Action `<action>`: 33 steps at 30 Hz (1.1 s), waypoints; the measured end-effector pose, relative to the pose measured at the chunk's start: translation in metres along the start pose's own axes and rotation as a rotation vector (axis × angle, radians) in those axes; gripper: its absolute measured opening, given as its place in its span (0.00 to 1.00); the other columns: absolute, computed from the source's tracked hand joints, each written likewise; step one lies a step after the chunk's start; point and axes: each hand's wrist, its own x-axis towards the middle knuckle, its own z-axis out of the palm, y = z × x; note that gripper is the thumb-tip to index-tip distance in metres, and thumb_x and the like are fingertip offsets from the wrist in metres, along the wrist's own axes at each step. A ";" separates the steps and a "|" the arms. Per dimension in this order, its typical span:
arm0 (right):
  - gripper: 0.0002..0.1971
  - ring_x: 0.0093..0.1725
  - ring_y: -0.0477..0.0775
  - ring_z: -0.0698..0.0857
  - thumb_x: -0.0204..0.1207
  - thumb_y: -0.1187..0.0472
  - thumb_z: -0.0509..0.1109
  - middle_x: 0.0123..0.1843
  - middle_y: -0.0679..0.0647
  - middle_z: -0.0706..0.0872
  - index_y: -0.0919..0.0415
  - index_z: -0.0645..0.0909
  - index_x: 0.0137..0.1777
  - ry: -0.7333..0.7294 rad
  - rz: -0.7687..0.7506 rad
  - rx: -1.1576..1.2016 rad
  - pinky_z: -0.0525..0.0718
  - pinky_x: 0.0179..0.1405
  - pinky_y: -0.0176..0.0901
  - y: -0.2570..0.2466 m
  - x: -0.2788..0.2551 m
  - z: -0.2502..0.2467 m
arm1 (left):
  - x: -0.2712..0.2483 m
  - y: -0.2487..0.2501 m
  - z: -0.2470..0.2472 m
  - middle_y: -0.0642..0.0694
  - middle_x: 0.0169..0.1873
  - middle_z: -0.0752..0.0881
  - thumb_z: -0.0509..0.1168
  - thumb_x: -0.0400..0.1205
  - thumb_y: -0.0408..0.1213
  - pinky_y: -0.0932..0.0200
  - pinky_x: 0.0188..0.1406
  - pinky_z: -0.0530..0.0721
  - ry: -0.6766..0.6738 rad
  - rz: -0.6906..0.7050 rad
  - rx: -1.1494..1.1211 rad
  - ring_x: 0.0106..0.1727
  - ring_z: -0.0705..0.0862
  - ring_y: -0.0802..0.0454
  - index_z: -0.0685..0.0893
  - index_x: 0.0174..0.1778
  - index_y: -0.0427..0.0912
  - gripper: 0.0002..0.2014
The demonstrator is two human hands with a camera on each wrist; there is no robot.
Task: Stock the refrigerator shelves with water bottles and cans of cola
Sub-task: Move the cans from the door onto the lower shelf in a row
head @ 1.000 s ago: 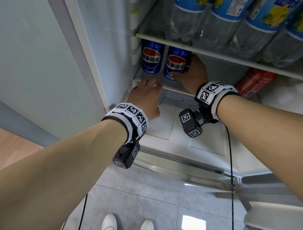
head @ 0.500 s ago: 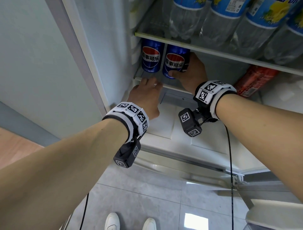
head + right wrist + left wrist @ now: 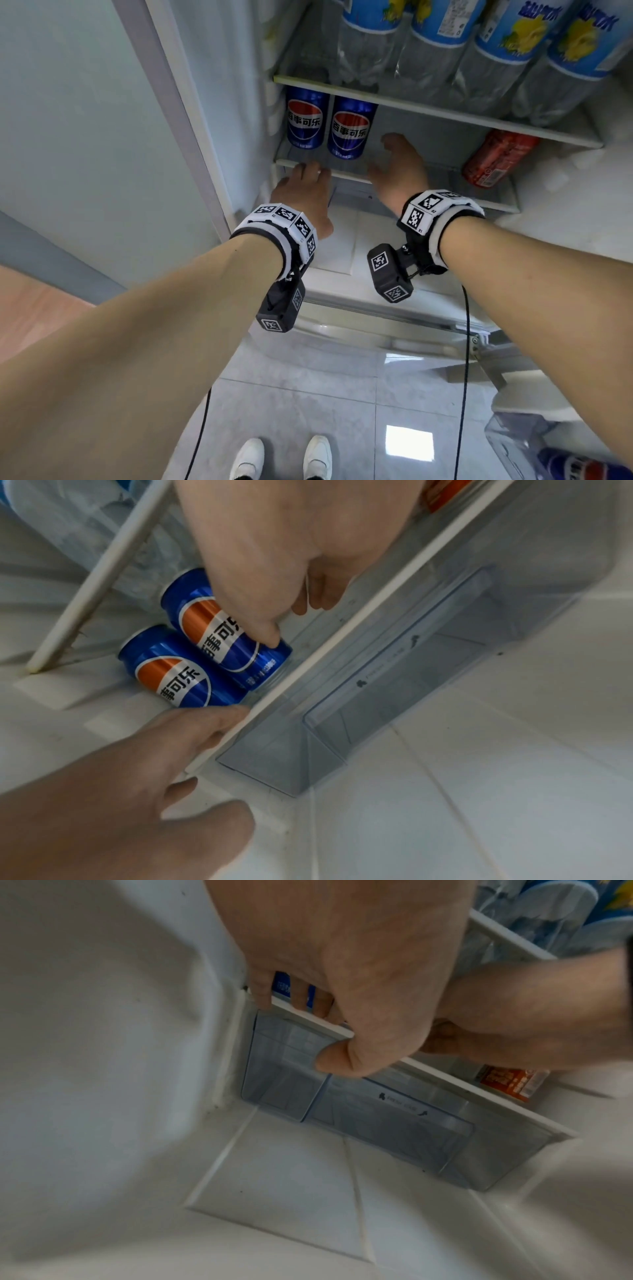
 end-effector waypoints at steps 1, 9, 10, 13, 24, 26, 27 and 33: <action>0.22 0.71 0.61 0.79 0.83 0.62 0.64 0.74 0.62 0.78 0.66 0.72 0.76 0.008 -0.015 -0.032 0.74 0.63 0.40 -0.001 -0.007 -0.004 | -0.002 0.000 -0.002 0.44 0.79 0.62 0.69 0.73 0.36 0.49 0.73 0.71 0.000 -0.001 -0.026 0.80 0.62 0.43 0.58 0.83 0.42 0.42; 0.19 0.65 0.53 0.82 0.82 0.69 0.64 0.68 0.55 0.83 0.59 0.77 0.72 0.126 0.122 0.157 0.80 0.63 0.42 -0.023 -0.092 -0.031 | -0.057 0.010 -0.024 0.50 0.71 0.74 0.61 0.79 0.30 0.49 0.50 0.80 0.151 0.287 -0.216 0.63 0.81 0.44 0.79 0.69 0.48 0.22; 0.20 0.64 0.51 0.82 0.82 0.70 0.63 0.69 0.54 0.82 0.58 0.76 0.73 0.140 0.130 0.179 0.80 0.64 0.41 -0.028 -0.105 -0.035 | -0.063 0.010 -0.029 0.50 0.72 0.74 0.60 0.80 0.30 0.46 0.52 0.82 0.152 0.326 -0.224 0.63 0.81 0.43 0.79 0.69 0.49 0.22; 0.21 0.63 0.45 0.81 0.81 0.74 0.61 0.70 0.51 0.80 0.58 0.76 0.72 0.191 0.150 0.275 0.79 0.64 0.33 -0.037 -0.151 -0.048 | -0.083 0.012 -0.038 0.53 0.72 0.75 0.58 0.80 0.30 0.47 0.49 0.79 0.137 0.387 -0.272 0.62 0.81 0.43 0.79 0.68 0.50 0.21; 0.15 0.58 0.50 0.84 0.80 0.74 0.64 0.57 0.54 0.86 0.64 0.83 0.63 0.140 0.402 0.153 0.83 0.63 0.43 -0.006 -0.339 -0.080 | -0.154 0.093 -0.017 0.60 0.68 0.78 0.58 0.82 0.36 0.55 0.46 0.75 -0.158 0.721 -0.252 0.59 0.83 0.52 0.79 0.66 0.58 0.18; 0.14 0.56 0.51 0.85 0.80 0.73 0.64 0.57 0.55 0.87 0.64 0.84 0.61 0.191 0.446 0.131 0.84 0.61 0.44 0.007 -0.367 -0.092 | -0.166 0.116 -0.011 0.59 0.68 0.79 0.58 0.82 0.37 0.54 0.49 0.78 -0.212 0.781 -0.242 0.59 0.84 0.51 0.79 0.65 0.59 0.17; 0.13 0.56 0.51 0.85 0.80 0.72 0.65 0.57 0.55 0.88 0.64 0.84 0.61 0.214 0.471 0.131 0.84 0.61 0.46 0.013 -0.380 -0.099 | -0.172 0.127 -0.009 0.58 0.68 0.80 0.58 0.83 0.38 0.53 0.51 0.81 -0.234 0.807 -0.240 0.59 0.85 0.51 0.79 0.65 0.59 0.17; 0.13 0.55 0.51 0.86 0.80 0.69 0.64 0.57 0.53 0.88 0.58 0.84 0.60 0.306 0.615 0.027 0.86 0.59 0.47 0.052 -0.447 -0.150 | -0.208 0.183 0.013 0.51 0.65 0.85 0.65 0.82 0.39 0.48 0.58 0.87 -0.326 0.931 -0.287 0.58 0.87 0.47 0.79 0.69 0.53 0.18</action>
